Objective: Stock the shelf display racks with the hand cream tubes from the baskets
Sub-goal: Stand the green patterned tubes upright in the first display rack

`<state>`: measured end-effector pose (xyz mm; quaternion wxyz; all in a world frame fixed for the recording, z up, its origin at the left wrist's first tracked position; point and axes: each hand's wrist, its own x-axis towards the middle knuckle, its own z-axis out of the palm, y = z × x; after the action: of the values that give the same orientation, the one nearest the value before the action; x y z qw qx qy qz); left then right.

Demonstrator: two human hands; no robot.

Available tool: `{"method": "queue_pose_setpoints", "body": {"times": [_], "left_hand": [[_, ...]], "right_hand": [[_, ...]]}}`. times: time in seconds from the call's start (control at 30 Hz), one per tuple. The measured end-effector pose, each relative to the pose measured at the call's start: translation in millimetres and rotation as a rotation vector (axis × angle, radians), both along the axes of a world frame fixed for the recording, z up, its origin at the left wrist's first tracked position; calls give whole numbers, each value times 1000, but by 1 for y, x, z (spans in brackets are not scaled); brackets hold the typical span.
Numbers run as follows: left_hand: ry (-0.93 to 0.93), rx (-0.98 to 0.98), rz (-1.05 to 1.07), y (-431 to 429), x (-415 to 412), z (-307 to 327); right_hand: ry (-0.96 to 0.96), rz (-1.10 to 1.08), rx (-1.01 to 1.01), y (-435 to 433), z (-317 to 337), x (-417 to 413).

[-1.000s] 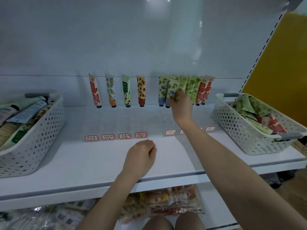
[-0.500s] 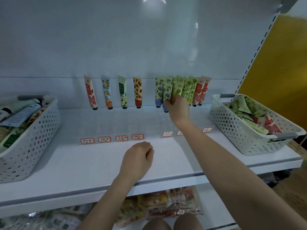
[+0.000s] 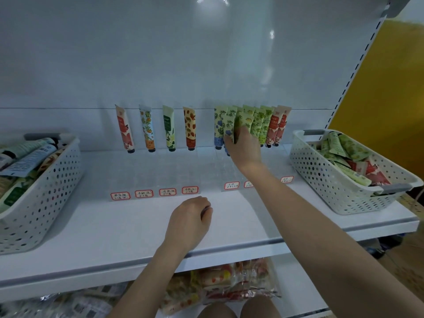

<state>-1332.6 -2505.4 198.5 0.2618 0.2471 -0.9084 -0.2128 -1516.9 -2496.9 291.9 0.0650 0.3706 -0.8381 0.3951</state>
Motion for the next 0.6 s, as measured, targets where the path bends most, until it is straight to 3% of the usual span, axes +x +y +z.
{"method": "queue_pose_setpoints", "body": {"times": [0.6], "left_hand": [[-12, -17, 3, 1, -1, 0]], "right_hand": [[-3, -52, 127, -3, 14, -2]]}}
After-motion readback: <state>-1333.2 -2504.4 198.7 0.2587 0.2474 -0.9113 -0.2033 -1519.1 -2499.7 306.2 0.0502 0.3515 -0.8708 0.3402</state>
